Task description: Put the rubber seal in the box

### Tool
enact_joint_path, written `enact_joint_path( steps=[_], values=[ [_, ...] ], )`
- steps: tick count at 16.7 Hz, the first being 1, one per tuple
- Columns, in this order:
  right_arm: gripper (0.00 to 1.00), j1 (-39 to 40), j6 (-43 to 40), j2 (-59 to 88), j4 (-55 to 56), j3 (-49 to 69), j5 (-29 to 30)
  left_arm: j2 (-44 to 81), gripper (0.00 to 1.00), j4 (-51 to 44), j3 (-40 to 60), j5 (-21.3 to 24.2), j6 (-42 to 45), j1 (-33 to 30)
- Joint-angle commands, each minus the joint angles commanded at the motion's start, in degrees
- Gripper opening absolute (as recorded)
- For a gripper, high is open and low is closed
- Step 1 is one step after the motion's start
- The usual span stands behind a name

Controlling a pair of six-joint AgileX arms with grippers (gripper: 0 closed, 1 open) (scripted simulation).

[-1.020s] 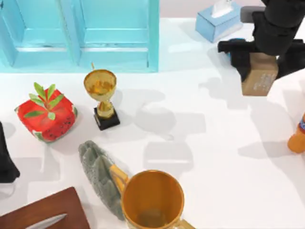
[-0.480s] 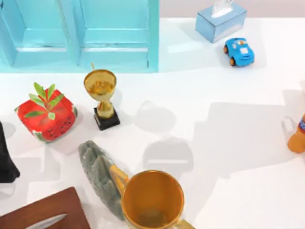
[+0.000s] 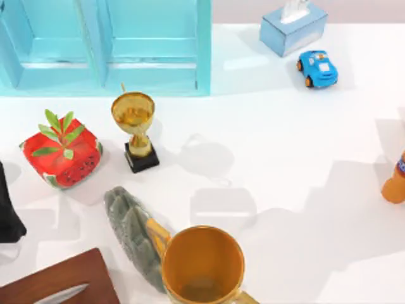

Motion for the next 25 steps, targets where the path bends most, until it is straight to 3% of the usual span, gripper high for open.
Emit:
enact_joint_path(
  steps=[4,9,14,25],
  values=[
    [0.00,0.20,0.28,0.31,2.47,-2.17,0.12,0.00,1.00,0.00,0.00,0.00,0.00,0.00],
    [0.00,0.22,0.28,0.53,13.12,-12.54,0.01,0.00,1.00,0.00,0.00,0.00,0.00,0.00],
    [0.00,0.20,0.21,0.60,14.59,-13.98,0.00,0.00,1.00,0.00,0.00,0.00,0.00,0.00],
    [0.83,0.20,0.21,0.60,14.59,-13.98,0.00,0.00,1.00,0.00,0.00,0.00,0.00,0.00]
  ],
)
